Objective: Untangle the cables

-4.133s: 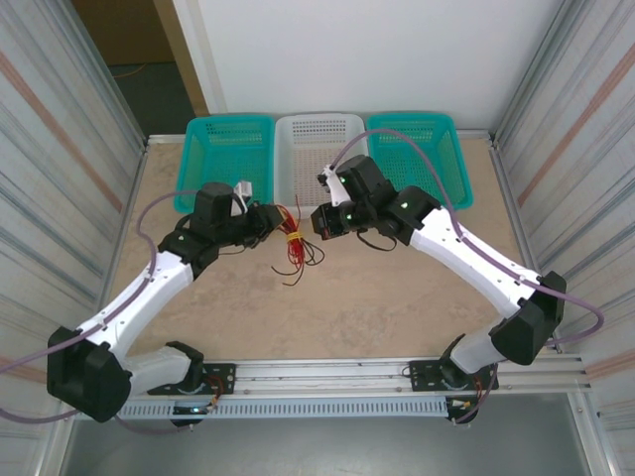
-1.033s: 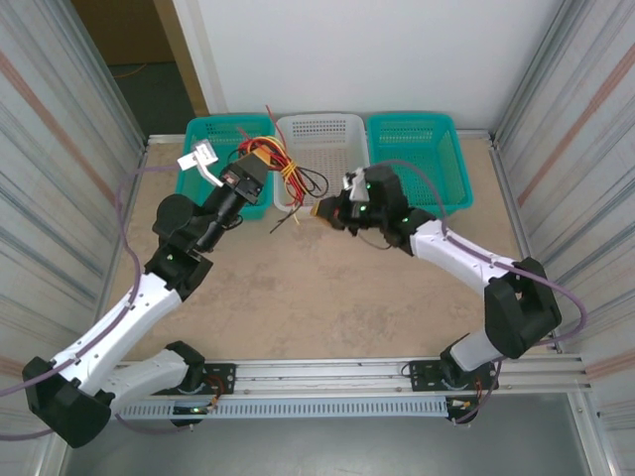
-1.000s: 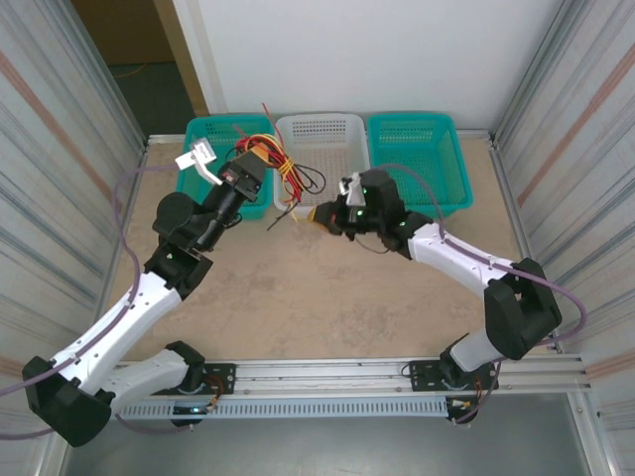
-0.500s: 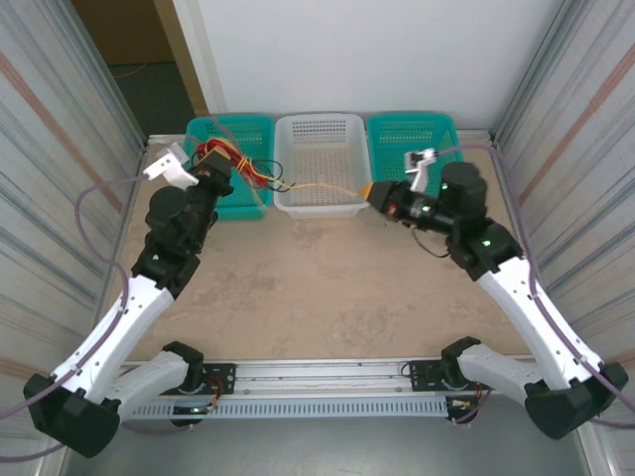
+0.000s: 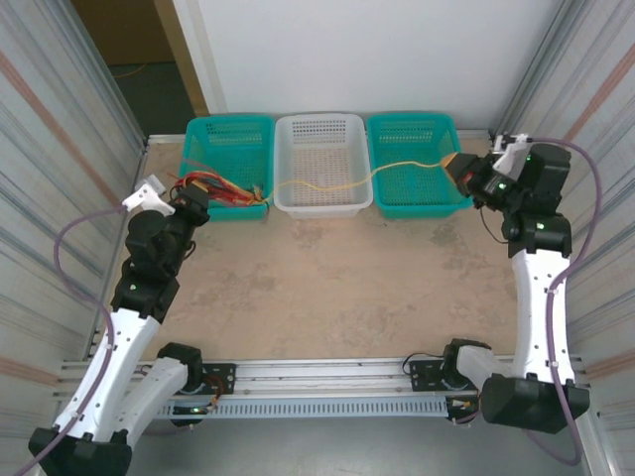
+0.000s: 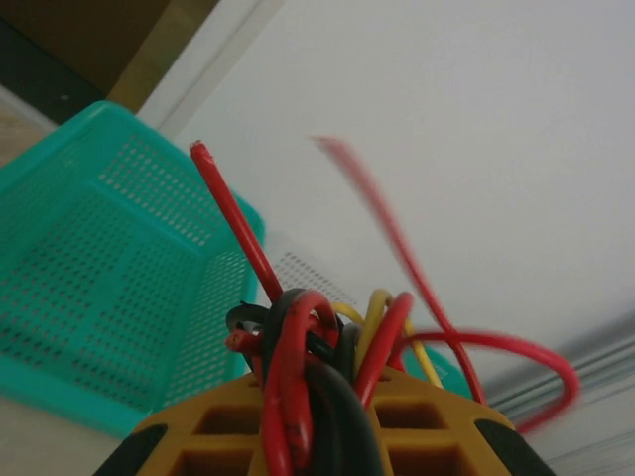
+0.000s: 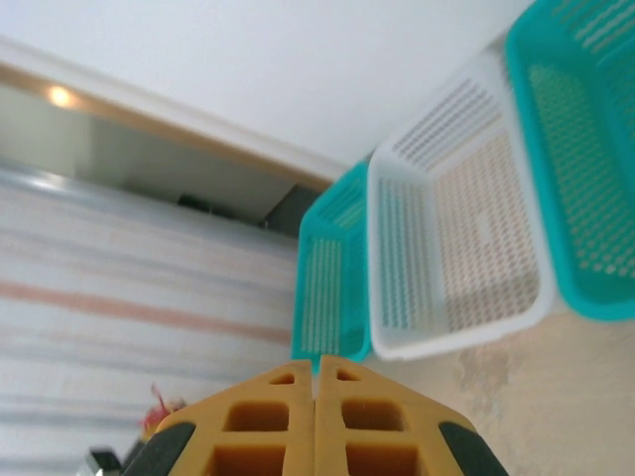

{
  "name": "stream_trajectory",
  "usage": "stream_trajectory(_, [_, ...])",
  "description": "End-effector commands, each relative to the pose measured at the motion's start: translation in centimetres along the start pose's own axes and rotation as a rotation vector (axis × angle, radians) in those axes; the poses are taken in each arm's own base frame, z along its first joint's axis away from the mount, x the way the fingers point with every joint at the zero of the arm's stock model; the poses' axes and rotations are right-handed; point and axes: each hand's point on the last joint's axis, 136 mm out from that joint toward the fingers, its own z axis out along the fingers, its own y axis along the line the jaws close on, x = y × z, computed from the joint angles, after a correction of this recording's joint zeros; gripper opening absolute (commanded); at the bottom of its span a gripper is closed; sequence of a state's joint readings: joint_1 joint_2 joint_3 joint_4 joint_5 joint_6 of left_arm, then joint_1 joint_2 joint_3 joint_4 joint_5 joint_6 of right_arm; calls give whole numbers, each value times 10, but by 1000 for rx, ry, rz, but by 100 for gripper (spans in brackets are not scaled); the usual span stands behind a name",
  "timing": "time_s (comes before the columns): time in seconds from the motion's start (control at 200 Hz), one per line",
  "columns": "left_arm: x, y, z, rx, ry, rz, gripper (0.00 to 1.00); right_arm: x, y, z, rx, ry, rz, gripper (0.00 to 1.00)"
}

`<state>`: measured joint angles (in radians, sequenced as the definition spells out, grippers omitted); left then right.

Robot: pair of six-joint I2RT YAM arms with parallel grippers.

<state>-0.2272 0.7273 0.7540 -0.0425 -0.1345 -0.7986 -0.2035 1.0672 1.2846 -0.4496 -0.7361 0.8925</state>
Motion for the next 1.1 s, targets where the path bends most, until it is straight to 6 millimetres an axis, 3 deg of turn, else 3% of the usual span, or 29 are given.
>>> stream_trajectory(0.0, [9, 38, -9, -141, 9, 3, 0, -39, 13, -19, 12, -145, -50, 0])
stream_trajectory(0.286, [40, 57, -16, -182, 131, 28, 0, -89, 19, -39, 54, -280, -53, 0])
stream_trajectory(0.371, [56, 47, -11, -119, 199, 9, 0, -107, 16, -40, 83, -332, -42, 0])
stream_trajectory(0.476, [93, 27, -5, -24, 311, 5, 0, -130, 11, -33, 108, -376, -42, 0])
stream_trajectory(0.656, [149, -11, -11, 70, 431, 87, 0, -180, 0, -26, 175, -518, -81, 0])
stream_trajectory(0.822, [187, -24, -12, 115, 508, 64, 0, -219, -10, 3, 186, -583, -67, 0])
stream_trajectory(0.937, [199, -28, -12, 124, 532, 67, 0, -229, -18, 29, 206, -633, -82, 0])
stream_trajectory(1.097, [207, -28, -11, 123, 555, 64, 0, -238, -44, 64, 201, -701, -27, 0])
